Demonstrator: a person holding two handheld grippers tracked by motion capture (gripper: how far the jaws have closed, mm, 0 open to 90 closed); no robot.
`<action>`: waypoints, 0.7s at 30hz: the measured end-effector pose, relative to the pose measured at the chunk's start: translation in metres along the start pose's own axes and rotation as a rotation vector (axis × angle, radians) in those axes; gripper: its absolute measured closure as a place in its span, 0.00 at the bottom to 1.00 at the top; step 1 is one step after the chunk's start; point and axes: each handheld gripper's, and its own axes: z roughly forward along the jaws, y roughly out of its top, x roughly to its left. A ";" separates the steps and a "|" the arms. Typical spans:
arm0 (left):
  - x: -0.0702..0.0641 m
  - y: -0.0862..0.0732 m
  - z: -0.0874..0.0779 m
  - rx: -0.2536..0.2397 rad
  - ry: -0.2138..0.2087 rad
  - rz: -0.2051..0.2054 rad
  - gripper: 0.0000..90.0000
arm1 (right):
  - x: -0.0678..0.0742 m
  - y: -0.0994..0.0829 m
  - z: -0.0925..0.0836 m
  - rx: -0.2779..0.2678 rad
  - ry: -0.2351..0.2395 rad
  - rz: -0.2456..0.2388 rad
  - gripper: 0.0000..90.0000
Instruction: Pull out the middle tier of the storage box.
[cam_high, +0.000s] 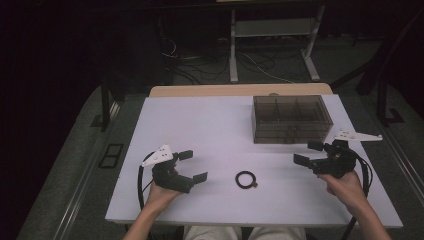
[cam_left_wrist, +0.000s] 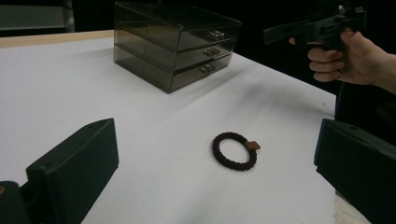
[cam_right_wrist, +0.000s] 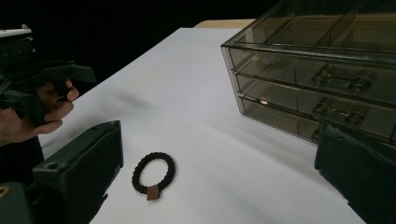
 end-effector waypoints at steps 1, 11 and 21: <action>0.000 0.000 0.000 0.001 0.000 0.000 0.00 | -0.001 0.000 0.001 -0.001 0.001 0.002 0.01; 0.000 0.000 0.000 -0.001 -0.001 -0.002 0.00 | -0.013 0.001 0.010 0.020 0.003 0.047 0.01; 0.000 0.000 -0.001 -0.004 0.001 0.001 0.00 | -0.028 0.000 0.020 0.028 0.004 0.104 0.01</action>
